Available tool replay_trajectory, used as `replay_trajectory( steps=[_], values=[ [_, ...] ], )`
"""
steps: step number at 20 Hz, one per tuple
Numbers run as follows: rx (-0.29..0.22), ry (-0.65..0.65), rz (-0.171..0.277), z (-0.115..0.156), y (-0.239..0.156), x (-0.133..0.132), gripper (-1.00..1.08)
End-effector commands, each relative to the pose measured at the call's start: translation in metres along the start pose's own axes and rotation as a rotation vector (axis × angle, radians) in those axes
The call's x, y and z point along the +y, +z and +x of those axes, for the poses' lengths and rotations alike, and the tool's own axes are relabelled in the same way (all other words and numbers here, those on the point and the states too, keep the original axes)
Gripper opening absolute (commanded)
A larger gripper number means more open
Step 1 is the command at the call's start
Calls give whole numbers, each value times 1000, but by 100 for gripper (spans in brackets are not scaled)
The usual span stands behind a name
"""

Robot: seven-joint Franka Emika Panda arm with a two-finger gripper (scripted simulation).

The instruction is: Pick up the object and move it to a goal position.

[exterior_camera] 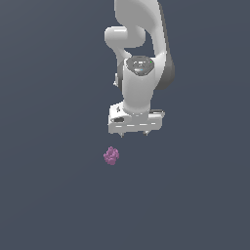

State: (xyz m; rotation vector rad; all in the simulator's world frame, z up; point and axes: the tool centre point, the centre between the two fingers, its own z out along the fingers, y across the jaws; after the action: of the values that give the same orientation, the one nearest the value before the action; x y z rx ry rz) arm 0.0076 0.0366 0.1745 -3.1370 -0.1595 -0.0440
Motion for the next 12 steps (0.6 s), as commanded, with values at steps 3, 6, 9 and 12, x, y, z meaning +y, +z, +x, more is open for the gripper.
replay_trajectory(
  steps=[3,6,9,12],
  values=[
    [-5,85,3,4,9,13,100],
    [-9,166,4,8,18,25,100],
    [-13,264,5,11,29,40,100],
    [-18,372,3,15,42,57,100]
  ],
)
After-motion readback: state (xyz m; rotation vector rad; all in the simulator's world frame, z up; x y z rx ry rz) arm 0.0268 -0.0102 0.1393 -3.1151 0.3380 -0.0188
